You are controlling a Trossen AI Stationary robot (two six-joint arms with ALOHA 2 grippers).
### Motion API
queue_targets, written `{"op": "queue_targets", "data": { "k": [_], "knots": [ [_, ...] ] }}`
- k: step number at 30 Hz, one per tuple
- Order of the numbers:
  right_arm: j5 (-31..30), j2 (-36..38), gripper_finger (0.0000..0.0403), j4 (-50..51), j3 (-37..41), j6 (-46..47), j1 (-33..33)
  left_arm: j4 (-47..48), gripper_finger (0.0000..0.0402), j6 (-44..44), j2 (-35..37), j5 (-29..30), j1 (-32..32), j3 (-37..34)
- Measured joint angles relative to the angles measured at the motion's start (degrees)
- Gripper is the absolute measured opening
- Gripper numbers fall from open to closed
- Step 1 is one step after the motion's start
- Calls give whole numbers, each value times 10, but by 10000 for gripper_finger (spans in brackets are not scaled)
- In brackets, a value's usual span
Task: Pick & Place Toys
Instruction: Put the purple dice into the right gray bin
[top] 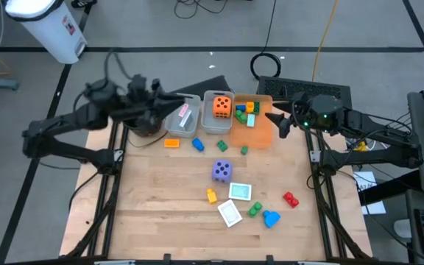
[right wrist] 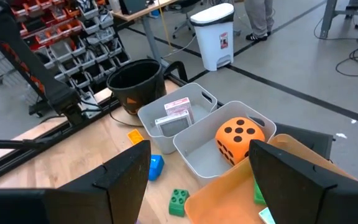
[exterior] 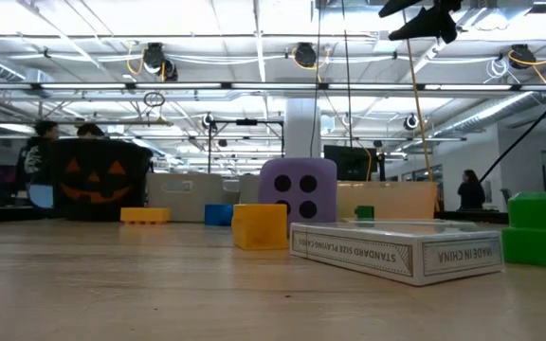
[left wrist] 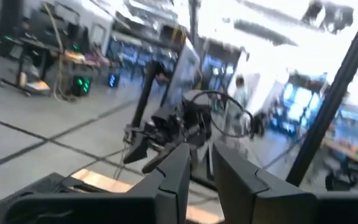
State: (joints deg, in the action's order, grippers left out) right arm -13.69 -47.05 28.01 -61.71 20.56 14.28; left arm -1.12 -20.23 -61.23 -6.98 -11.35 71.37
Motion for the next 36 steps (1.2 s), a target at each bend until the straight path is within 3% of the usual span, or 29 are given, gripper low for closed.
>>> {"op": "queue_targets", "data": {
  "k": [5,10,20,26,30,36],
  "knots": [
    [-1,-7,263,-1,0,0,0,-59,72,-14,99,71,14,-134],
    [-2,-18,263,-6,0,-2,0,-61,72,-44,146,103,19,-203],
    [2,-46,263,-57,0,-2,0,-79,72,-56,126,103,16,-224],
    [20,-59,263,-69,0,-2,0,-113,75,-50,91,71,23,-223],
    [30,-60,263,-68,0,-6,0,-151,107,-55,60,47,35,-223],
    [82,-53,263,-70,0,-22,0,-249,205,-105,7,28,53,-223]
  ]
}}
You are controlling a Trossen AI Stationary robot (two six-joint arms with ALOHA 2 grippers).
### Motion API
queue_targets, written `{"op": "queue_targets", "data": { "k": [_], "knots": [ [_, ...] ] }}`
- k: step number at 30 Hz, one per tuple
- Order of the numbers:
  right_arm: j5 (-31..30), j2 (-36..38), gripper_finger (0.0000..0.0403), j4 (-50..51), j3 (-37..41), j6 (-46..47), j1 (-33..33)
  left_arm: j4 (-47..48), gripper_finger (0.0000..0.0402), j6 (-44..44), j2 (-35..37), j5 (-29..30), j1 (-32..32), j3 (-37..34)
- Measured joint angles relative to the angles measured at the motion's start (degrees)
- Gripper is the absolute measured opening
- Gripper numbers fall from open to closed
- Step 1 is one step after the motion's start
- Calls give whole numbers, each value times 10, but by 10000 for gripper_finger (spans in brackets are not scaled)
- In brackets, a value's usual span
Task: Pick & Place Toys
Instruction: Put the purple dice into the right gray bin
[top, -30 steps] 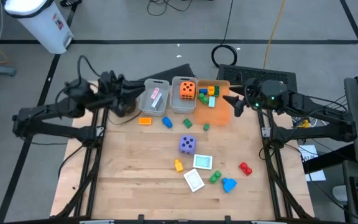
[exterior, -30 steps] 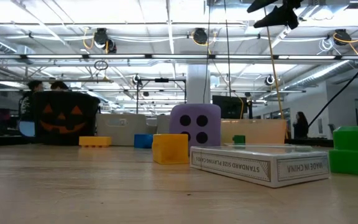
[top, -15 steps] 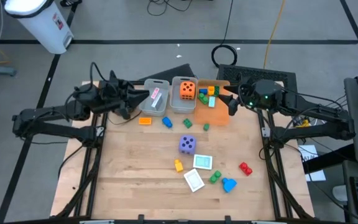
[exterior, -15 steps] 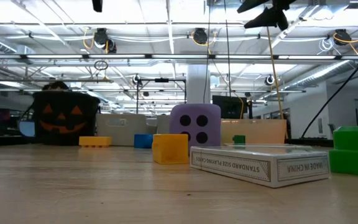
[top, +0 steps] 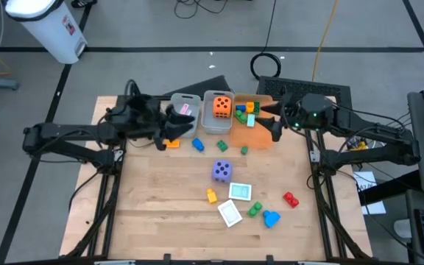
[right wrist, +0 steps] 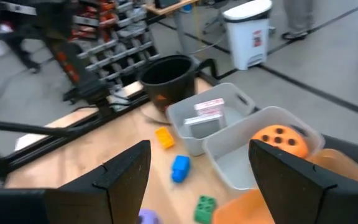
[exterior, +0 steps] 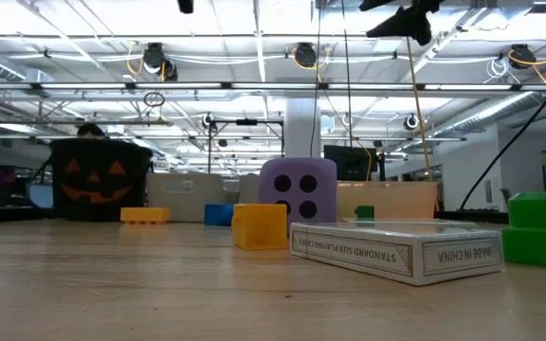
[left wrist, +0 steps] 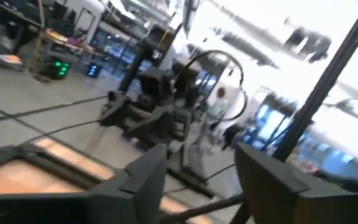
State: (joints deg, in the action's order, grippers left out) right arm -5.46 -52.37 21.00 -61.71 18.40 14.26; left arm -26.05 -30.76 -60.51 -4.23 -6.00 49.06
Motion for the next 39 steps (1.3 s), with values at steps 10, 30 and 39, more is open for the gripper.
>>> {"op": "queue_targets", "data": {
  "k": [10,30,39],
  "knots": [
    [183,2,272,4,0,8,0,-159,288,-134,-79,8,37,0],
    [282,4,278,78,0,-60,-55,171,246,-189,-129,244,221,148],
    [229,21,272,92,67,-39,-136,281,246,-314,-213,237,207,175]
  ]
}}
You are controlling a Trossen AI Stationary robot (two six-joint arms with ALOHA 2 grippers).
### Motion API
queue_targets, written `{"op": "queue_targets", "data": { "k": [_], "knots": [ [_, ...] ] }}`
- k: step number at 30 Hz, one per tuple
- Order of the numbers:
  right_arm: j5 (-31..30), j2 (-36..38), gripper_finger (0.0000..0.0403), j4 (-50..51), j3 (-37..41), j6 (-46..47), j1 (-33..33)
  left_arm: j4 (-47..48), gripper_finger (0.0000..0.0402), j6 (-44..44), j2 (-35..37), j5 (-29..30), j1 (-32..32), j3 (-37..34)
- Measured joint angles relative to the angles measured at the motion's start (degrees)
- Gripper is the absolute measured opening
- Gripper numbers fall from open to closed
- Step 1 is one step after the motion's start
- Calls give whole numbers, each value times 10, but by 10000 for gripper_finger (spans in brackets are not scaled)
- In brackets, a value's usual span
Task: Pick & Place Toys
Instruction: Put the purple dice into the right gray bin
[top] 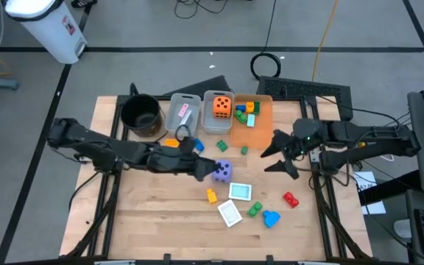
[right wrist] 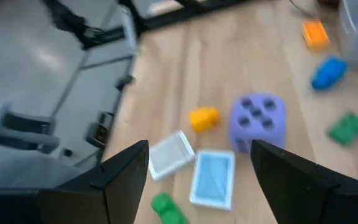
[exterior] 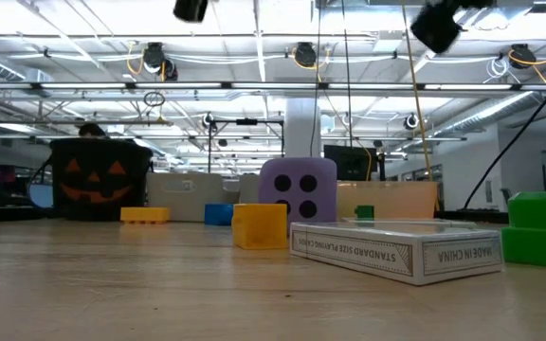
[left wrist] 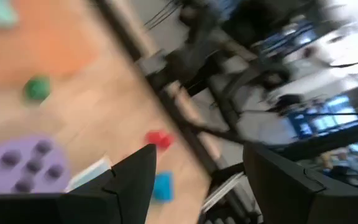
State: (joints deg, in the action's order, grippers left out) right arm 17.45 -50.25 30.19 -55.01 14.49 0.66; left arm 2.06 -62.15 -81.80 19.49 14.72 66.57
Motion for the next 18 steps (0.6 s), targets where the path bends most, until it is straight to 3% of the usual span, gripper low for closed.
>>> {"op": "queue_targets", "data": {
  "k": [6,9,18],
  "knots": [
    [-77,36,271,-3,79,60,-35,86,246,-112,-55,-39,-34,1],
    [-117,56,270,-12,101,80,-46,129,246,-122,-66,-56,-50,0],
    [-132,72,266,-19,106,84,-49,131,246,-112,-118,-151,-98,2]
  ]
}}
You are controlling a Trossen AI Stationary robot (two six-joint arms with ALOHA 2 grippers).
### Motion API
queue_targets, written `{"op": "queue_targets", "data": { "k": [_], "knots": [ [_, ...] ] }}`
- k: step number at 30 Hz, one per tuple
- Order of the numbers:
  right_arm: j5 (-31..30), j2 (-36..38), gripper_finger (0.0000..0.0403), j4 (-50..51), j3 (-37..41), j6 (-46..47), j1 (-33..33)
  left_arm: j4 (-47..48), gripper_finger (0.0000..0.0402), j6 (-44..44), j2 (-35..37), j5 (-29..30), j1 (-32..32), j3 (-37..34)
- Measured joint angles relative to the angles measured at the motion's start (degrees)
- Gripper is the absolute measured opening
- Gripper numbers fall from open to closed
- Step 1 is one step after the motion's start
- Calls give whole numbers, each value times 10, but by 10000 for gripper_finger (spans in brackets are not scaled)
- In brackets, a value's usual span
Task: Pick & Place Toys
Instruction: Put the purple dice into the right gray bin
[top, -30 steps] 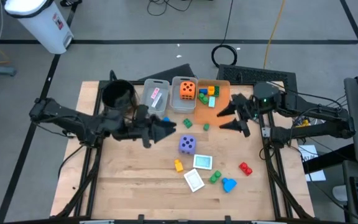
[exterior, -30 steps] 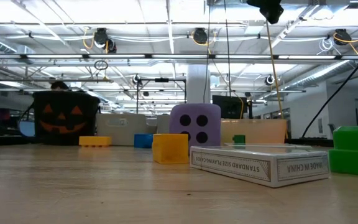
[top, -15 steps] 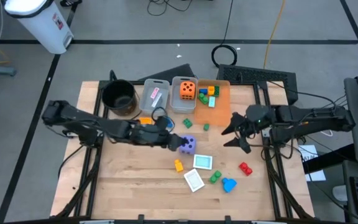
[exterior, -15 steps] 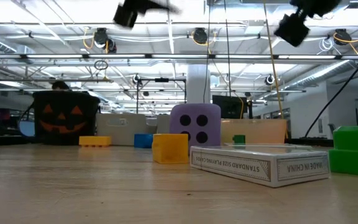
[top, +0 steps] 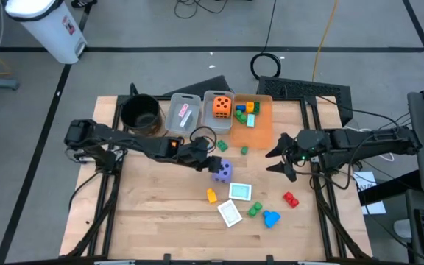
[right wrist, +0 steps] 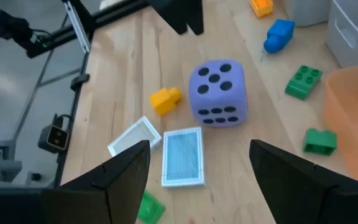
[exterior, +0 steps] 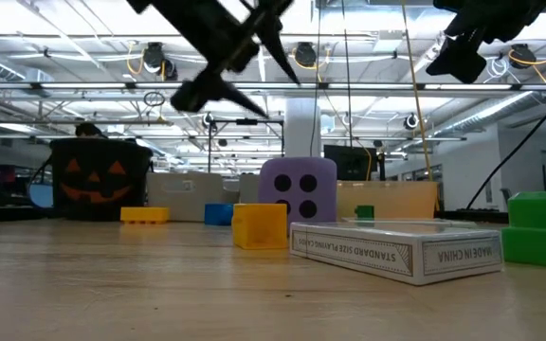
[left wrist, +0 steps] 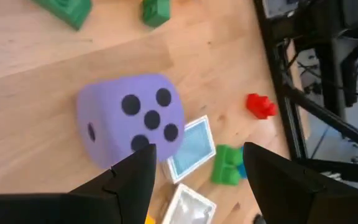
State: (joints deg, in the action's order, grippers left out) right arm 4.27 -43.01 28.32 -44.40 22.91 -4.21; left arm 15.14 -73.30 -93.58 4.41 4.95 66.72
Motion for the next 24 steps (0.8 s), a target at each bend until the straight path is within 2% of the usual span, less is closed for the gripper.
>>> {"op": "queue_targets", "data": {
  "k": [6,17,24],
  "knots": [
    [0,3,265,4,0,-2,0,17,246,0,-42,-31,-8,-2],
    [1,7,265,20,0,-8,0,22,246,17,-72,-7,-20,-1],
    [2,7,265,19,0,-13,0,13,246,43,-85,-24,-41,-1]
  ]
}}
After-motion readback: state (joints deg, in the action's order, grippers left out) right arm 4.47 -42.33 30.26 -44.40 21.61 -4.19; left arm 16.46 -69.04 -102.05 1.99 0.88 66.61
